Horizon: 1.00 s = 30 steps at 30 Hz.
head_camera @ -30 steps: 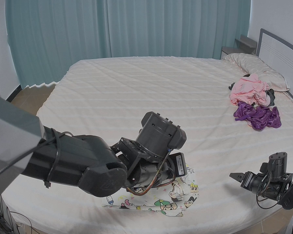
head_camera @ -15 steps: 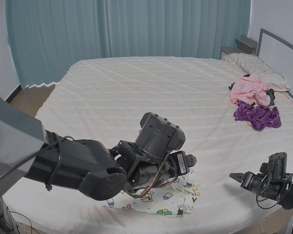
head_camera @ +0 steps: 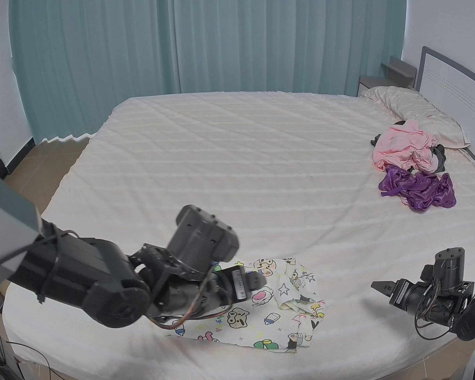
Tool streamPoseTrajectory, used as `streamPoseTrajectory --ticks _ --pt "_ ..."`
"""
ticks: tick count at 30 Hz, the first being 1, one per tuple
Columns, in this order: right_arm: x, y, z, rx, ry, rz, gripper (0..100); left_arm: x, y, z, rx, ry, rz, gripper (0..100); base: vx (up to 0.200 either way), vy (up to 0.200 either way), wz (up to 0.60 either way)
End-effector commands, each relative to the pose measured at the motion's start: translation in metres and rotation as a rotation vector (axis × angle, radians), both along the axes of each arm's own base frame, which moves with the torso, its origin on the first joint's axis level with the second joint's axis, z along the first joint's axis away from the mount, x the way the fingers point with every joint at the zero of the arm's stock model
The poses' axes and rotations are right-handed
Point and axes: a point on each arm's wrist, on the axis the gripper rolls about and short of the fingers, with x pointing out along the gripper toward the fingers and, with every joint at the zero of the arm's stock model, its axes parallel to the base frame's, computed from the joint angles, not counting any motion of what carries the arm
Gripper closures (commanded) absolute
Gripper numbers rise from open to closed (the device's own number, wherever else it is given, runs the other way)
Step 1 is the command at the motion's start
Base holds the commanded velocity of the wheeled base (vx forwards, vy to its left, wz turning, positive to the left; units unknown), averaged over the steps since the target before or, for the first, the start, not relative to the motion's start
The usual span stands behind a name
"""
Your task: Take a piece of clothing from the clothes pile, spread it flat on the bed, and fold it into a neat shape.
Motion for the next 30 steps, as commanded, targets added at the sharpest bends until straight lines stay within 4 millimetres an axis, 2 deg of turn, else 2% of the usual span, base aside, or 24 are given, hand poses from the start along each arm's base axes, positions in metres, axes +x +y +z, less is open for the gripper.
streamPoseTrajectory --ticks 1,3,7,12,17,30 --pt "-0.006 0.004 -0.001 0.020 0.013 0.013 0 -0.010 0.071 0.007 -0.034 0.027 0.119 0 0.000 0.000 0.00" --pt "-0.006 0.005 -0.001 0.021 0.015 0.016 0 -0.015 0.086 0.003 -0.057 0.046 0.129 0 0.000 0.000 0.00" --pt "-0.006 0.005 -0.001 0.024 0.017 0.013 0 -0.021 0.104 -0.010 -0.058 0.068 0.164 0 0.000 0.000 0.00" --pt "-0.006 0.007 -0.001 0.034 0.019 0.016 0 -0.025 0.116 -0.028 -0.051 0.133 0.195 0 -0.200 0.080 0.00" --pt "-0.008 0.014 -0.003 0.057 0.033 0.034 0 -0.021 0.121 -0.035 -0.148 0.240 0.200 0 -0.040 0.040 0.00" --pt "-0.009 0.021 -0.005 0.076 0.048 0.061 0 -0.013 0.126 -0.033 -0.223 0.233 0.185 0 0.000 0.000 0.00"
